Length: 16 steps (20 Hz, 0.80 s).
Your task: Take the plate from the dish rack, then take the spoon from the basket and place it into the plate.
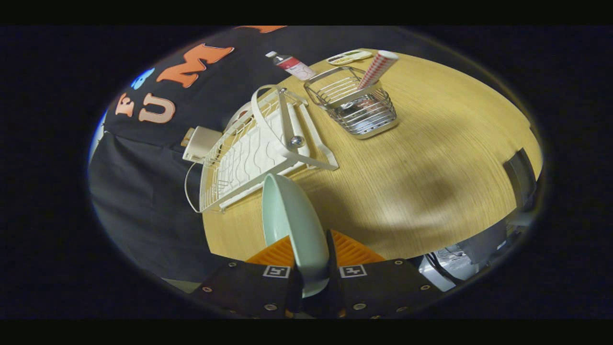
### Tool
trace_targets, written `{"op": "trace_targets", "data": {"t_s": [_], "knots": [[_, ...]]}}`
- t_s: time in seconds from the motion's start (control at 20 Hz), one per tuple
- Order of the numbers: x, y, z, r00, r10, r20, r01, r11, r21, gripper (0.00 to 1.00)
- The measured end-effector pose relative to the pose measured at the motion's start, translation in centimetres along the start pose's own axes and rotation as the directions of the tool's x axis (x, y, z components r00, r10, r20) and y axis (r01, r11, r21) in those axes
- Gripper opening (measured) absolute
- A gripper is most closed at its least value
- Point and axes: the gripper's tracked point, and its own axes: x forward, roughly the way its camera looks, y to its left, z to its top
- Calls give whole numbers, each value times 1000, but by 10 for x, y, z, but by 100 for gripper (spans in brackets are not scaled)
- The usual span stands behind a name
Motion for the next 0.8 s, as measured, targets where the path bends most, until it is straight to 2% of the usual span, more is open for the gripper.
{"op": "trace_targets", "data": {"t_s": [0.2,0.4,0.6,0.7,0.8], "knots": [[19,0,3,998,56,14,-57,993,102,24],[32,5,6,997,71,39,-76,984,159,24],[34,-11,9,998,-34,56,27,992,122,38],[32,-18,16,994,-79,81,71,993,98,39],[25,-29,25,986,-127,109,121,991,62,45]]}}
